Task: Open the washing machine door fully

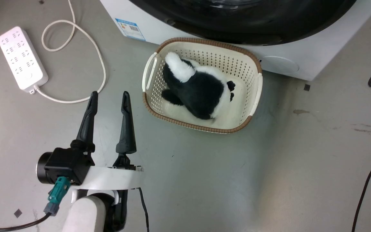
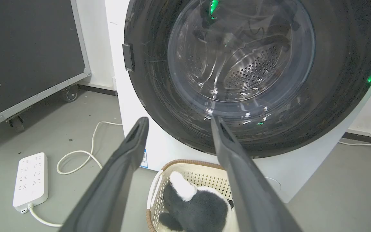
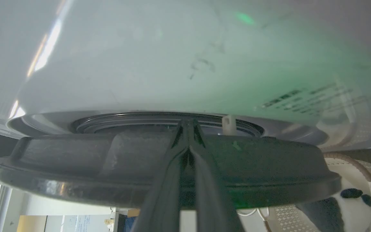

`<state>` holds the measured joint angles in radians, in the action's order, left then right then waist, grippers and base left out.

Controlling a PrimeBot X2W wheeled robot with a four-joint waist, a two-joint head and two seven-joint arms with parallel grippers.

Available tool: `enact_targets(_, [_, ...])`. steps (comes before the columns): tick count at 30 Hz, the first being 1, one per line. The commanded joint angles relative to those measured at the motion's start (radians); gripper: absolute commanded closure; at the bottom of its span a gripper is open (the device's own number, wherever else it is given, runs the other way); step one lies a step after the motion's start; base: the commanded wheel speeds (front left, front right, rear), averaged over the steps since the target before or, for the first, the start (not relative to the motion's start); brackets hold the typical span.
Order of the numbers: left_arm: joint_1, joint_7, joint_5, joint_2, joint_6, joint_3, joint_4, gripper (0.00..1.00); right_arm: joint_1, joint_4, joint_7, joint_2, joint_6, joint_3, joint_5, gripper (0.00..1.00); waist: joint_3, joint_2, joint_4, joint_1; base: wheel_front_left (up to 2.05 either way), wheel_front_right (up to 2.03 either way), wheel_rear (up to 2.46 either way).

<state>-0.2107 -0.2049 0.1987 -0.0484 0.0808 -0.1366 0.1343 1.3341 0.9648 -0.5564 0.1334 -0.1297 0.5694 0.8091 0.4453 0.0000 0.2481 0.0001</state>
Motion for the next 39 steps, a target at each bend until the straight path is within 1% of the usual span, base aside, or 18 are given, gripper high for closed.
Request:
enact_targets(1, [-0.019, -0.012, 0.008, -0.001, 0.009, -0.006, 0.007, 0.00, 0.041, 0.035, -0.020, 0.006, -0.001, 0.012, 0.020, 1.00, 0.008, 0.0000, 0.004, -0.0001, 0.00, 0.00, 0.00])
enact_targets(9, [-0.038, -0.029, 0.022, -0.002, 0.016, -0.015, 0.011, 0.00, 0.092, 0.148, -0.125, 0.025, -0.001, 0.051, 0.060, 1.00, 0.022, 0.0000, 0.013, -0.0001, 0.00, 0.00, 0.00])
enact_targets(14, [-0.031, -0.039, 0.056, -0.002, 0.020, -0.011, 0.008, 0.00, 0.055, 0.192, -0.178, 0.024, -0.001, 0.077, 0.095, 1.00, -0.024, 0.0000, 0.014, -0.0001, 0.00, 0.00, 0.00])
enact_targets(20, [-0.015, -0.052, 0.048, -0.002, 0.008, -0.014, -0.018, 0.00, -0.033, 0.188, -0.251, -0.021, -0.001, 0.103, 0.151, 1.00, -0.103, 0.0000, 0.005, -0.0001, 0.00, 0.00, 0.00])
enact_targets(21, [-0.005, -0.057, 0.044, -0.002, 0.000, -0.015, -0.028, 0.00, -0.079, 0.175, -0.289, -0.053, -0.001, 0.098, 0.168, 1.00, -0.138, 0.0000, 0.000, -0.0001, 0.00, 0.00, 0.00])
enact_targets(22, [0.001, -0.057, 0.041, -0.002, -0.002, -0.013, -0.031, 0.00, -0.102, 0.168, -0.298, -0.062, -0.001, 0.094, 0.170, 1.00, -0.151, 0.0000, -0.003, -0.0001, 0.00, 0.00, 0.00])
enact_targets(25, [0.014, -0.057, 0.037, -0.002, -0.006, -0.011, -0.041, 0.00, -0.147, 0.158, -0.318, -0.074, -0.001, 0.080, 0.173, 1.00, -0.179, 0.0000, -0.007, -0.0001, 0.00, 0.00, 0.00])
enact_targets(26, [0.029, -0.057, 0.034, -0.002, -0.009, -0.010, -0.051, 0.00, -0.195, 0.155, -0.336, -0.081, -0.001, 0.067, 0.182, 1.00, -0.207, 0.0000, -0.010, -0.0001, 0.00, 0.00, 0.00])
enact_targets(27, [0.029, -0.057, 0.034, -0.002, -0.009, -0.010, -0.051, 0.00, -0.195, 0.155, -0.336, -0.081, -0.001, 0.067, 0.182, 1.00, -0.207, 0.0000, -0.010, -0.0001, 0.00, 0.00, 0.00])
enact_targets(29, [0.055, -0.057, 0.031, -0.002, -0.017, -0.013, -0.064, 0.00, -0.252, 0.180, -0.378, -0.082, -0.001, 0.004, 0.222, 1.00, -0.246, 0.0000, -0.010, -0.0001, 0.00, 0.00, 0.00])
enact_targets(30, [0.055, -0.057, 0.031, -0.002, -0.017, -0.013, -0.064, 0.00, -0.252, 0.180, -0.378, -0.082, -0.001, 0.004, 0.222, 1.00, -0.246, 0.0000, -0.010, -0.0001, 0.00, 0.00, 0.00])
enact_targets(31, [0.069, -0.057, 0.028, -0.002, -0.023, -0.015, -0.071, 0.00, -0.276, 0.201, -0.388, -0.083, -0.001, -0.039, 0.275, 1.00, -0.265, 0.0000, -0.009, -0.0001, 0.00, 0.00, 0.00])
enact_targets(32, [0.069, -0.057, 0.028, -0.002, -0.023, -0.015, -0.071, 0.00, -0.276, 0.201, -0.388, -0.083, -0.001, -0.039, 0.275, 1.00, -0.265, 0.0000, -0.009, -0.0001, 0.00, 0.00, 0.00])
enact_targets(36, [0.094, -0.057, 0.038, -0.002, -0.029, -0.023, -0.089, 0.00, -0.311, 0.226, -0.405, -0.083, -0.001, -0.145, 0.407, 1.00, -0.293, 0.0000, -0.004, -0.0001, 0.00, 0.00, 0.00])
enact_targets(39, [0.107, -0.057, 0.044, -0.002, -0.028, -0.032, -0.100, 0.00, -0.339, 0.234, -0.427, -0.083, -0.001, -0.252, 0.518, 1.00, -0.304, 0.0000, -0.001, -0.0001, 0.00, 0.00, 0.00])
